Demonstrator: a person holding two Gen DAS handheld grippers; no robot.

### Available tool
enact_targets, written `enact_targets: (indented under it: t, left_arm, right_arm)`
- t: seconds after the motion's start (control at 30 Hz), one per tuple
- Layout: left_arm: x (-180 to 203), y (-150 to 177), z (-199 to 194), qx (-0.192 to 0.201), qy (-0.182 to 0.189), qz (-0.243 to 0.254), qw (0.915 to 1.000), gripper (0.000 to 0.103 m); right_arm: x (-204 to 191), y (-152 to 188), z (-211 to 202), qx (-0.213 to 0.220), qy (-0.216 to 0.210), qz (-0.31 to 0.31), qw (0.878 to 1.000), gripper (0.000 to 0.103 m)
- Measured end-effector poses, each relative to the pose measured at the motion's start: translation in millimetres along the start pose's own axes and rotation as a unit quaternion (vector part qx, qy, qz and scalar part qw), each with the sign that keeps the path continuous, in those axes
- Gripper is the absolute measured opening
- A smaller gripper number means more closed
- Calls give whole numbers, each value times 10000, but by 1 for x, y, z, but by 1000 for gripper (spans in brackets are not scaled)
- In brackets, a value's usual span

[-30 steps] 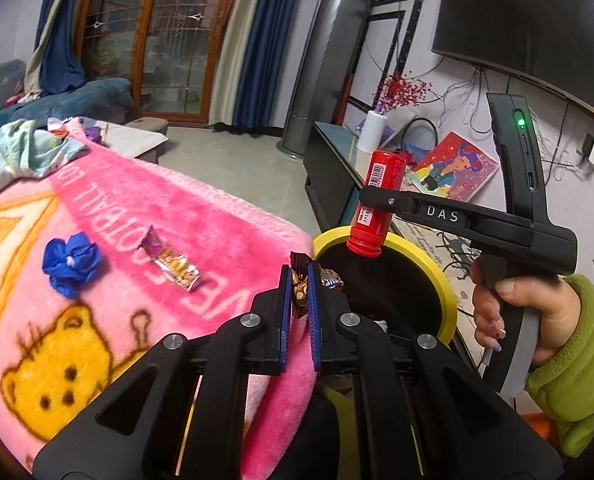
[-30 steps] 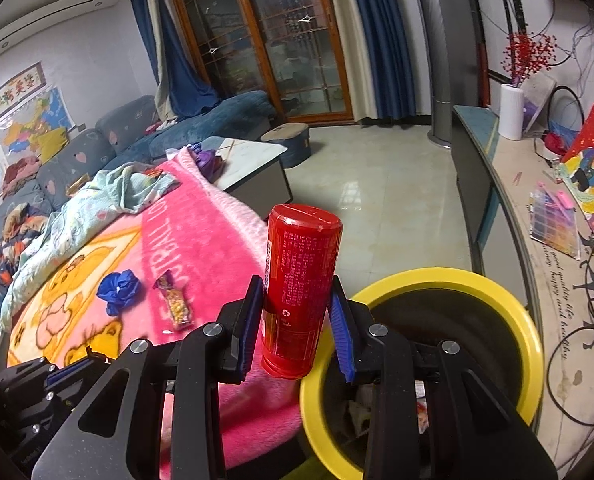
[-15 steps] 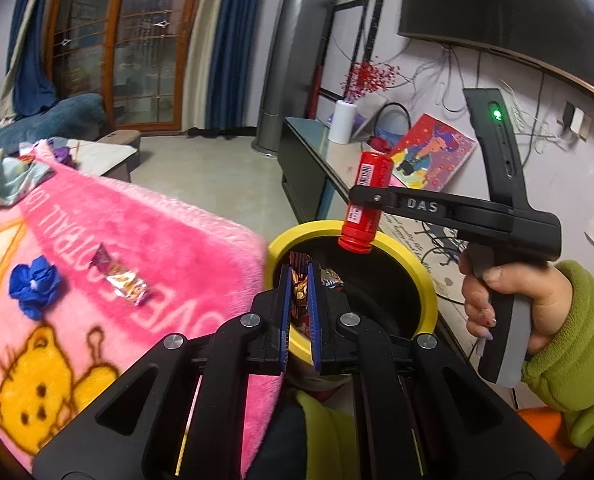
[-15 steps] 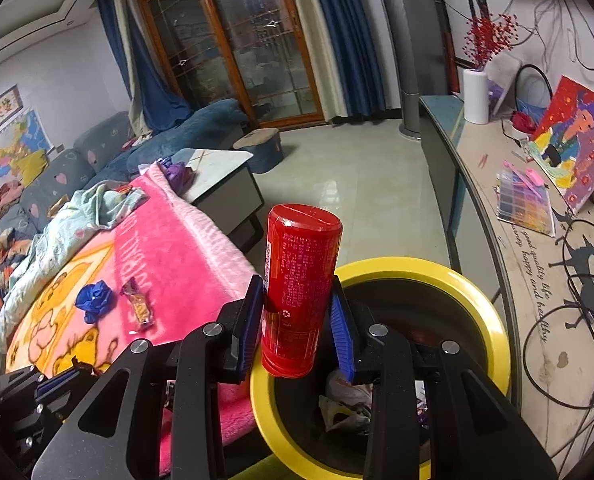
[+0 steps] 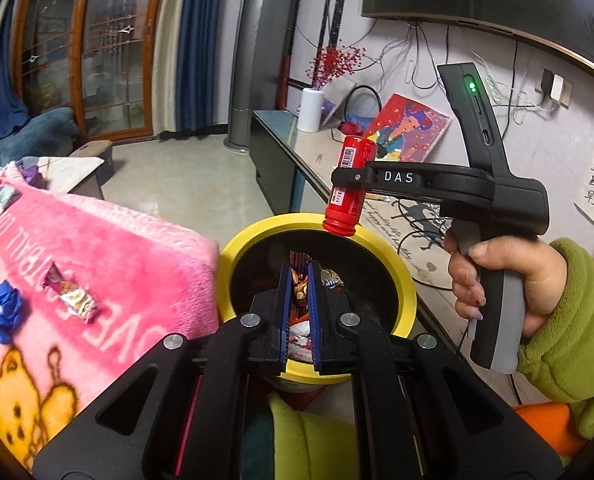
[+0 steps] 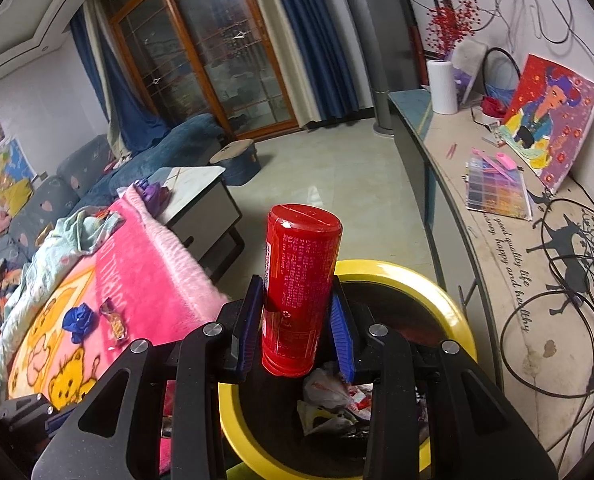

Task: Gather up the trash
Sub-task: 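Carry the candy bar wrapper and red tube with both tools over the bin, then open both tools to drop the wrapper and red tube into the bin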

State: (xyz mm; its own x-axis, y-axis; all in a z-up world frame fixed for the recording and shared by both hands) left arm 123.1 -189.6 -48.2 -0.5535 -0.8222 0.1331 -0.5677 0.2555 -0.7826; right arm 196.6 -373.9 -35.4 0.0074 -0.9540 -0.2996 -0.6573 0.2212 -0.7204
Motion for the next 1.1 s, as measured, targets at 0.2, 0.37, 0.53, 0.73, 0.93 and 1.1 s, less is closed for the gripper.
enact_targets:
  t: [0.2,0.37,0.53,0.73,0.93,1.1]
  left_arm:
    - [8,-2,15,-73,110,97,9999,4]
    - [14,-2,28,-122,183,192,9996,4]
    - [17,-4,43,-224,216,219,9993,4]
    - [16,-3,61,-368,226,222,9988,4]
    - [11,-5,75,-444,193,146,9987,5]
    - [6,-2,79,-471,147,42,9988,13]
  right_arm:
    - [17,0,2,20,135,119,9998,31]
    - [28,0,6,-15,208,230,9995,31]
    - [38,2,11,-50,272,344,9990,31]
    - [49,5,19,-135,318,475,9983,31]
    - [54,7,24,-208,308,573,9977,31]
    - [55,8,27,-263,255,669,9971,32]
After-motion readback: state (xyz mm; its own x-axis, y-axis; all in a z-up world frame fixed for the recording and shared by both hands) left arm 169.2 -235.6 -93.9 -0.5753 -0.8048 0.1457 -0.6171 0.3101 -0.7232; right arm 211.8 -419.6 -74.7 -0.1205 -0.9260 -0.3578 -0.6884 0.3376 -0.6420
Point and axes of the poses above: each gripper's, at about its wrist camera, not at the fingertips, and z roughly the way its jaws point, x to its right, y to its underside, the point moved 3 cm from there along z, roughly the way its jaws point, and after that the axes turned 2 degrees about -x, right-handed, at the moved point
